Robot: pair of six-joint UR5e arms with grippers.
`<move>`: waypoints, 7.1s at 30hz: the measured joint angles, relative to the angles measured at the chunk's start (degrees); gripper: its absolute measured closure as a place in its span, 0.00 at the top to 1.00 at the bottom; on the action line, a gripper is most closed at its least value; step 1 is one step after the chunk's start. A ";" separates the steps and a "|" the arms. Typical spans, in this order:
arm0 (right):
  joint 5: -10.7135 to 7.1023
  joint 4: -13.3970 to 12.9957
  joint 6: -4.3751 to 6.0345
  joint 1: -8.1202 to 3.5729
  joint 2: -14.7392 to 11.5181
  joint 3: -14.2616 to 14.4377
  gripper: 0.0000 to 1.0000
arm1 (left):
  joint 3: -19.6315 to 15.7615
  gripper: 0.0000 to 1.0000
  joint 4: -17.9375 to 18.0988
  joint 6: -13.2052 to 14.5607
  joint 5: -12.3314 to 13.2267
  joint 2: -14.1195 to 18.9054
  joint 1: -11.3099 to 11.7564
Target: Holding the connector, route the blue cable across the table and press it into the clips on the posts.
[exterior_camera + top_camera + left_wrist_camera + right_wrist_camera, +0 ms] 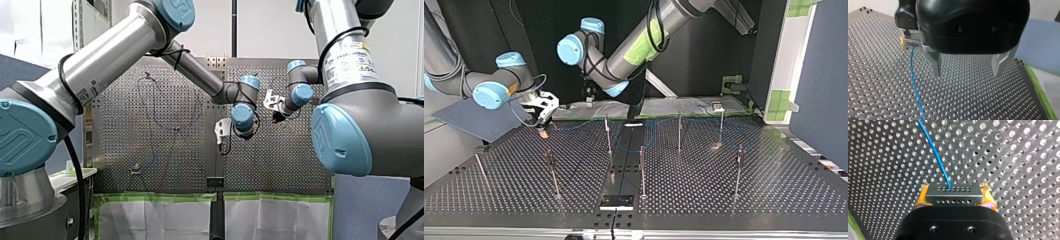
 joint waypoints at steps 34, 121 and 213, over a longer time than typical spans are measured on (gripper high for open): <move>-0.66 -0.17 -0.05 0.16 0.15 0.00 0.00 | 14.16 1.00 2.46 -1.88 -5.39 -7.37 0.54; -11.50 2.41 7.88 -1.88 -15.69 -2.01 0.00 | 24.05 0.00 -10.27 -4.31 -11.96 0.28 -0.87; -18.50 1.72 8.61 -7.01 -10.93 -6.24 0.00 | 21.02 1.00 -8.02 -2.44 2.72 2.65 5.44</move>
